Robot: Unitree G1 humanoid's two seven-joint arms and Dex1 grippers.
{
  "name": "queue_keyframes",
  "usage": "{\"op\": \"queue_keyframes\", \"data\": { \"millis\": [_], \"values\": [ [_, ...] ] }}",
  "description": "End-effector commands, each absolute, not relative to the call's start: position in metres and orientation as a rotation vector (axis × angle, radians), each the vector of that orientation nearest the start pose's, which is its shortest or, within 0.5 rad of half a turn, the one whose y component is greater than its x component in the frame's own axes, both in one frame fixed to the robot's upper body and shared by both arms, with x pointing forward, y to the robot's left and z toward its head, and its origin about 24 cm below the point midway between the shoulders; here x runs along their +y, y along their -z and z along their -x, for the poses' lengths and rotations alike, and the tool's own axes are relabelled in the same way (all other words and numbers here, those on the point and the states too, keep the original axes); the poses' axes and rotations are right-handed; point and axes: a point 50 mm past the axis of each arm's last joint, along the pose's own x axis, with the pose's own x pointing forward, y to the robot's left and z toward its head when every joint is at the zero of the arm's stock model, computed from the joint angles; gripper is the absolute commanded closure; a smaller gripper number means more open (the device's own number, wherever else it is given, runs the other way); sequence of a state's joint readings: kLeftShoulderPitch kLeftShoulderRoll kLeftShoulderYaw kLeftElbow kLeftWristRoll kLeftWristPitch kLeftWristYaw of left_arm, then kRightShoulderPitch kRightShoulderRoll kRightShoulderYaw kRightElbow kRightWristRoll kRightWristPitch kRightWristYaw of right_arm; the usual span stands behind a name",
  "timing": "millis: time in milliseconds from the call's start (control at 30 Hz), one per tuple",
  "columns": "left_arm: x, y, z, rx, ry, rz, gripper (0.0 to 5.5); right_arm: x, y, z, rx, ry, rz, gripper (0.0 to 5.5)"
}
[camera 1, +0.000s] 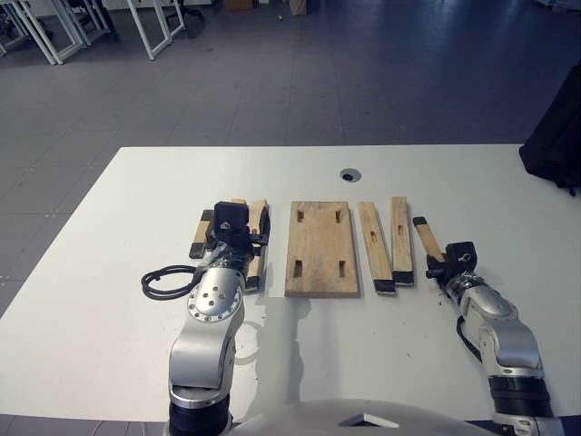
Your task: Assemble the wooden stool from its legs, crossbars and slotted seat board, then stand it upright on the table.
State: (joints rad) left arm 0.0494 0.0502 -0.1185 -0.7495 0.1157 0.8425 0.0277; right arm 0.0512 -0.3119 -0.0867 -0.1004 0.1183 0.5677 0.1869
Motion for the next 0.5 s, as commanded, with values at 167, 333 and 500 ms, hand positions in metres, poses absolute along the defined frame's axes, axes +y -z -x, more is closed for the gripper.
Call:
{"op": "queue_keyframes", "data": {
  "millis": [167,333,500],
  "values": [
    [0.137,-0.121,-0.230,0.156,0.198,-0.117,2.05,-0.244,-0.061,-0.247,0.320,0.095,0.346,4.20],
    [0.138,-0.138,-0.263,0.215,0.421,0.376,2.05,-0.161,-0.126,-0.268,-0.048,-0.254,0.382,4.20],
    [0.140,-0.121,-0.277,0.373,0.564,0.886,2.05,-0.109,-0.116,-0.253,-0.070,-0.480,0.312,4.20]
  ]
}}
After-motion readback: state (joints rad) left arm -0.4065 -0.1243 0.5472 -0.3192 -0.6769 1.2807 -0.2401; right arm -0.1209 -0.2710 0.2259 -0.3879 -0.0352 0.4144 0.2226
